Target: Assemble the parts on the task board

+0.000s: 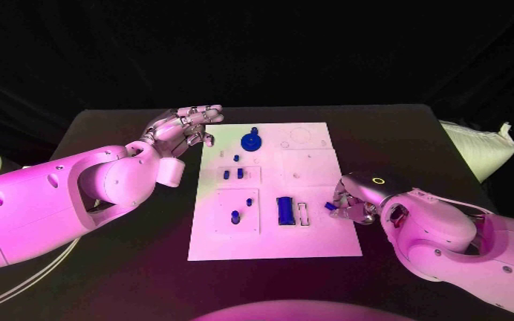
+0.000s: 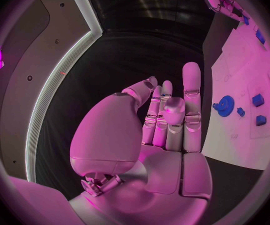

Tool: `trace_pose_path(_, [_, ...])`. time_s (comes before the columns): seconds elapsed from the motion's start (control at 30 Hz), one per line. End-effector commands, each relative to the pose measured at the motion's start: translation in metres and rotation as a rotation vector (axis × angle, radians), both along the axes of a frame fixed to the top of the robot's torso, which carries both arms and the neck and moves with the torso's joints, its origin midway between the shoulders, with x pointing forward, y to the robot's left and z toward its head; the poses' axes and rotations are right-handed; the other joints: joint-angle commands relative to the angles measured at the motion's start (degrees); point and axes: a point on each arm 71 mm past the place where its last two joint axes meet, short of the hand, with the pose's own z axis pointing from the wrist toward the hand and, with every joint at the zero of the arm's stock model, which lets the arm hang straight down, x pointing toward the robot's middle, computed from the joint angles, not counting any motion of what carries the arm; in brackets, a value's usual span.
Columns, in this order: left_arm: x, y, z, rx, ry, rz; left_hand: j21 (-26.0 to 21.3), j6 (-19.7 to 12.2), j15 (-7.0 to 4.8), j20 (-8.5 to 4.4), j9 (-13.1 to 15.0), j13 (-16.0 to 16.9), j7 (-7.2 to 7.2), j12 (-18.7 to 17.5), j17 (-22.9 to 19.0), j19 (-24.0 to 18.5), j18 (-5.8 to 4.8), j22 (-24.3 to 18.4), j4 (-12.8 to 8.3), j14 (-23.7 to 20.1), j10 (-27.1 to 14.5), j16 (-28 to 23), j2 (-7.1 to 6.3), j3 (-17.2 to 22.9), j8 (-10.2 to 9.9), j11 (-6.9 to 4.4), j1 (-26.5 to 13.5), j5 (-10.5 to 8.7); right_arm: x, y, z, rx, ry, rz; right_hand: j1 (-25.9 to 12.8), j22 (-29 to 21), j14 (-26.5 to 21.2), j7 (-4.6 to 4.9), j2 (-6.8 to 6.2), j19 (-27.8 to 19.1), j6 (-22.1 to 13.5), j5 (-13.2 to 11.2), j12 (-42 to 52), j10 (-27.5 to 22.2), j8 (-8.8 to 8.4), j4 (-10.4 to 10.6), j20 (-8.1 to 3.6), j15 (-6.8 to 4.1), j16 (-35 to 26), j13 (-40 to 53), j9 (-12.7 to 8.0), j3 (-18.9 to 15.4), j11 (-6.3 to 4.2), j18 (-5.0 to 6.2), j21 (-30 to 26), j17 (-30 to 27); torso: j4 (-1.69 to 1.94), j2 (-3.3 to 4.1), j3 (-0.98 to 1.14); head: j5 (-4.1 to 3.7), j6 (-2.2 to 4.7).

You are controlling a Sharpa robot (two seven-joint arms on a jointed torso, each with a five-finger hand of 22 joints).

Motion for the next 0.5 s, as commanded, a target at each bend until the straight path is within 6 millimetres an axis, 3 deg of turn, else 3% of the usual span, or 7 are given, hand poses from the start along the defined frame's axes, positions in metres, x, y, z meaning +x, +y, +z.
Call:
trace_pose_path(0.03, [-0.001,-0.002,0.001,-0.010,-0.008,-0.019,-0.27,-0.36,-0.08,0.34,-0.05,-0.06,-0.07,0.36,-0.07,-0.25,1.06,-0.08,-0.21,-0.40,-0.54,-0.35,0.51,-0.25,0.22,-0.06,-0.13,-0.11,-0.006,-0.005,-0.019,-0.093,0.088,0.006,4.01,9.97,5.63,-0.08,4.80,3.58,0.33,0.54,-0.33,0.75,-0.41,0.43,-0.09,-0.23,0.29,0.07,-0.15,0.99,-0.69,-0.69,0.30,13.49,0.00,0.00,-0.03,0.10,0.03])
trace_pose_path(0.27, [-0.001,-0.002,0.001,-0.011,-0.008,-0.019,-0.27,-0.36,-0.08,0.34,-0.05,-0.06,-0.07,0.36,-0.07,-0.25,1.06,-0.08,-0.21,-0.40,-0.54,-0.35,0.51,-0.25,0.22,-0.06,-0.13,-0.11,-0.007,-0.004,-0.017,0.001,0.097,-0.042,0.46,10.16,5.66,-0.19,3.96,3.69,0.41,5.57,-0.30,1.04,-1.25,2.14,-0.14,-0.29,0.38,0.26,-0.16,4.71,-0.74,-0.72,0.45,13.65,-0.01,-0.02,-0.01,0.06,0.02])
trace_pose_path(0.5, [-0.001,-0.002,0.001,-0.011,-0.008,-0.019,-0.32,-0.33,-0.06,0.36,-0.03,-0.07,-0.08,0.46,-0.20,-0.26,1.06,-0.11,-0.20,-0.46,-0.61,-0.35,0.60,-0.33,0.27,-0.05,-0.17,-0.10,-0.008,-0.004,-0.007,0.190,0.099,-0.143,-2.65,10.13,5.67,-0.07,2.90,3.68,0.53,6.56,-0.78,1.17,-1.91,3.84,-0.07,-0.22,0.39,0.19,-0.03,8.85,-0.70,-0.71,0.39,13.69,0.05,-0.01,-0.01,0.11,0.02])
